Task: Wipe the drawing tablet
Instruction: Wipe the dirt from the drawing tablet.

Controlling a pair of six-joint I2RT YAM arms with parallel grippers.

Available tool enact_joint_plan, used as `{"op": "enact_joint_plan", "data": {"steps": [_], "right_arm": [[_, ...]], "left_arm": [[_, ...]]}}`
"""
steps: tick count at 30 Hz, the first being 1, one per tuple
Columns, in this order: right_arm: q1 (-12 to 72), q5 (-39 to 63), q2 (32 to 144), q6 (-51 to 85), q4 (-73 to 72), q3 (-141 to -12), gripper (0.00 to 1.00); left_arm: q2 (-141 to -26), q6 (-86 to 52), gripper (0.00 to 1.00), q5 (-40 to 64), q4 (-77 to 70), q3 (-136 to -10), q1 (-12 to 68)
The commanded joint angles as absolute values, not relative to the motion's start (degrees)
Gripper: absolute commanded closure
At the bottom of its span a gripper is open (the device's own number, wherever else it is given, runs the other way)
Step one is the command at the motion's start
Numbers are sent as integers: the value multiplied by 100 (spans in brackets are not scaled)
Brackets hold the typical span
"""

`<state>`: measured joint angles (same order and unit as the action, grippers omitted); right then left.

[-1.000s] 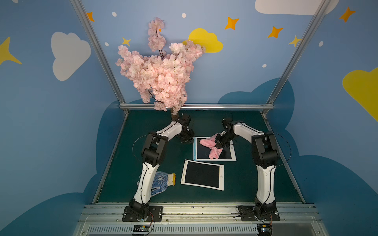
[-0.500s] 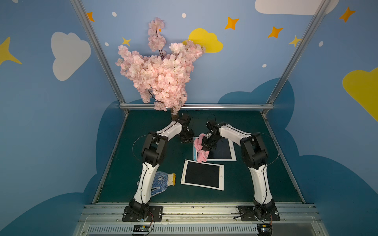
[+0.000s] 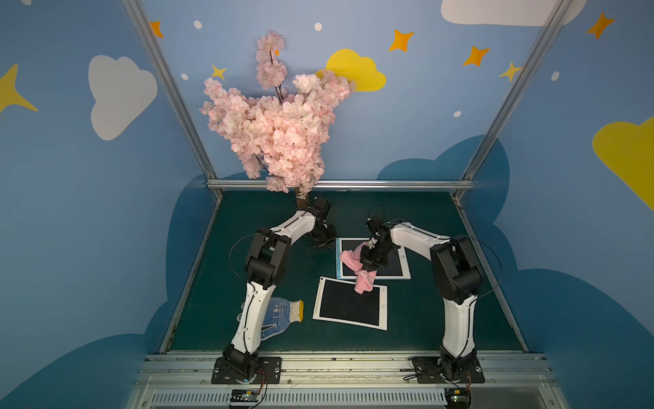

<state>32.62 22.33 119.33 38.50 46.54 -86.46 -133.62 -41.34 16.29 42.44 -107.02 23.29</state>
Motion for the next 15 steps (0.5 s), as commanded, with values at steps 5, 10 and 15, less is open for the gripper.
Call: {"op": "enact_joint_plan", "data": {"steps": [5, 10, 15], "right_arm": [[2601, 2229, 11676, 3710, 4810, -8256, 100], [1610, 2171, 11253, 3294, 4899, -7662, 100], [1682, 2256, 11301, 3397, 4765, -7550, 100]], "left_arm": [[-13414, -4081, 85, 1646, 4377, -10702, 2338], [-13390, -4078, 85, 1661, 4377, -10705, 2363], [-12872, -4140, 79, 1518, 4421, -10460, 2496]]}}
